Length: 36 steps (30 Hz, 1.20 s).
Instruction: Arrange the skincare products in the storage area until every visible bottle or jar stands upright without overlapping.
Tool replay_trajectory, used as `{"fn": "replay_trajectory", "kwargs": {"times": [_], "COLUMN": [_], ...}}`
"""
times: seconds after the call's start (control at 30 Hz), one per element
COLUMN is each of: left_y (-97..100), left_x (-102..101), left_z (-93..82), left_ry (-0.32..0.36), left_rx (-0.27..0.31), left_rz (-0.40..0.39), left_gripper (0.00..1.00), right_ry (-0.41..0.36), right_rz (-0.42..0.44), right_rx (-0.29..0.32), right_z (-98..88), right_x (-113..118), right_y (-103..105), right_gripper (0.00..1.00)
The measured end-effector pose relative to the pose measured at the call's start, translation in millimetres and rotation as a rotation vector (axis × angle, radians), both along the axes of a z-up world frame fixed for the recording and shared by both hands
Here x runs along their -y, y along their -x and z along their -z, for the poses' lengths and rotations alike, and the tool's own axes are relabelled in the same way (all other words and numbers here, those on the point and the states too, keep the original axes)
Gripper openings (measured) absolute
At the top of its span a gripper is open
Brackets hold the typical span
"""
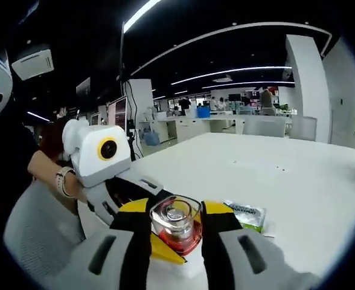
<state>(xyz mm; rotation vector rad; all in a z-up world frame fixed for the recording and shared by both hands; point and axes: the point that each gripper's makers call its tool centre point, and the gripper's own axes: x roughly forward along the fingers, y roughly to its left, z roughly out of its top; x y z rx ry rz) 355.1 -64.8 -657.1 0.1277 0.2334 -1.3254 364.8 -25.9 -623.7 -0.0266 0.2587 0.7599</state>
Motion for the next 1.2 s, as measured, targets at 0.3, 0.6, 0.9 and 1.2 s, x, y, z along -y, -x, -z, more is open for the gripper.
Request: {"fn": "replay_trajectory", "kwargs": {"times": [0.3,0.6,0.9,1.2], "left_y": [-5.5,-5.9,0.1,4.6], "left_x": [-3,-11,-11,-10], "left_z": [1.0,33.5,52.1,52.7], "left_ry": [-0.002,-0.109,-0.167,-0.156], "left_rx": [0.026,0.01,0.011,-0.003], "left_rz": [-0.005,0.006,0.028,0.041], "left_gripper": [0.33,0.39,0.3,0.25], "right_ry": [0.004,0.003,-0.001,0.002], "right_rz": [-0.004,0.0,0.0,-0.003], "right_rx": [-0.011,-0.017,-0.033,-0.037], "right_z": [0.7,1.2,2.4,3.9], "right_x": [-2,-1,2,5], "right_y": [1,0,-2,-3], "right_gripper": [0.3,0.3,0.3,0.31]}}
